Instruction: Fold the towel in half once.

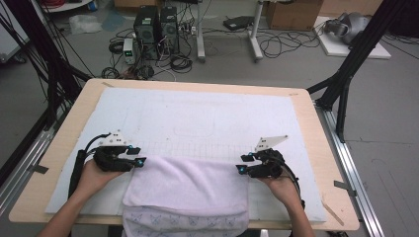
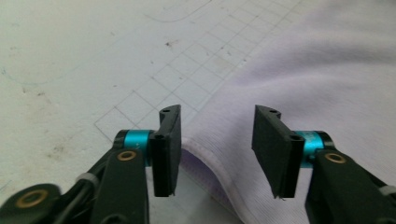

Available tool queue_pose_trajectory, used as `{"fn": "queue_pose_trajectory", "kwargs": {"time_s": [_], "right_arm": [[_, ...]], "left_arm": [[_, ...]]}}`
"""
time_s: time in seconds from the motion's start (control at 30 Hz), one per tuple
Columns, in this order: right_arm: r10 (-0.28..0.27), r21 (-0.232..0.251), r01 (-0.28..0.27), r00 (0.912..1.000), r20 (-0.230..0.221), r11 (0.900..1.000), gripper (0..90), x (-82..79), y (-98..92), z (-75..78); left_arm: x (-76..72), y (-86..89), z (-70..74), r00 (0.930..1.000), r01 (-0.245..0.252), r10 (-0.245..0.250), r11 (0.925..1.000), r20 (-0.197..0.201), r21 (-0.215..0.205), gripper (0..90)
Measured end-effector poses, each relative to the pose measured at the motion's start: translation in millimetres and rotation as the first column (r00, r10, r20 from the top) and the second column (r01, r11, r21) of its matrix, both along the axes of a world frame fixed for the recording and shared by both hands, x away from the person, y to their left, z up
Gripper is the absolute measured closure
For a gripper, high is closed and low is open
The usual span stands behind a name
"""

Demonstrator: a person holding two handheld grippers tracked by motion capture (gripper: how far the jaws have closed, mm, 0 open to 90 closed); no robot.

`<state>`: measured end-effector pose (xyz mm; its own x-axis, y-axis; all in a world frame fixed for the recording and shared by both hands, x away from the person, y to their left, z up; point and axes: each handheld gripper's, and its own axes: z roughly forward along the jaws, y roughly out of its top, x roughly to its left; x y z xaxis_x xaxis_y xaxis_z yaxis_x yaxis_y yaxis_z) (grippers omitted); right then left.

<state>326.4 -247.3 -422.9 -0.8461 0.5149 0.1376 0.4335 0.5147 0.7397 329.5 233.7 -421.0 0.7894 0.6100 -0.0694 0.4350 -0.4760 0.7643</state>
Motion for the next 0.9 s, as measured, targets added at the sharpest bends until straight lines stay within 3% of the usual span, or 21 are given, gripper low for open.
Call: {"fn": "queue_pose_trajectory", "kwargs": {"time_s": [0.1,0.2,0.3,0.33,0.4,0.53,0.67,0.77,0.9], "right_arm": [[-0.007,-0.005,0.007,0.9996,-0.027,1.000,49.9,5.9,-0.8,-5.4],[-0.004,0.001,0.005,0.9974,-0.072,1.000,50.2,11.8,-2.0,-12.5],[0.027,-0.007,-0.028,0.9937,-0.108,1.000,63.1,14.6,0.8,-20.0],[0.035,-0.005,-0.035,0.9940,-0.104,0.999,74.2,14.1,1.0,-19.5],[0.063,0.019,-0.061,0.9912,-0.116,0.998,83.8,14.8,1.4,-18.9],[0.039,-0.026,-0.041,0.9969,-0.068,0.999,85.9,20.0,4.4,-14.1],[0.009,-0.042,-0.010,0.9995,-0.031,0.999,86.3,37.4,6.1,-1.1],[-0.019,-0.084,0.021,0.9995,0.027,0.996,86.6,56.8,9.0,14.0],[-0.092,-0.062,0.099,0.9907,0.100,0.993,86.7,86.2,5.5,46.6]], "left_arm": [[6.5,-3.8,-8.2,0.9991,-0.005,0.006,0.9997,-0.042,0.022,45.5],[9.6,-4.1,-14.7,0.9960,0.010,-0.006,0.9989,-0.089,0.046,48.7],[9.4,-2.3,-13.2,0.9943,0.051,-0.049,0.9986,-0.094,0.017,70.0],[8.9,-2.9,-13.2,0.9939,0.059,-0.056,0.9980,-0.095,0.024,75.5],[8.4,-4.0,-12.8,0.9952,0.059,-0.055,0.9975,-0.081,0.039,81.9],[13.2,-6.1,-8.4,0.9995,0.012,-0.010,0.9982,-0.029,0.058,84.7],[32.3,-5.6,4.5,0.9981,-0.062,0.062,0.9975,0.001,0.033,85.3],[51.8,-6.3,19.9,0.9922,-0.120,0.119,0.9922,0.039,0.033,85.5],[80.4,-7.3,52.8,0.9798,-0.177,0.171,0.9830,0.104,0.049,85.7]]}}
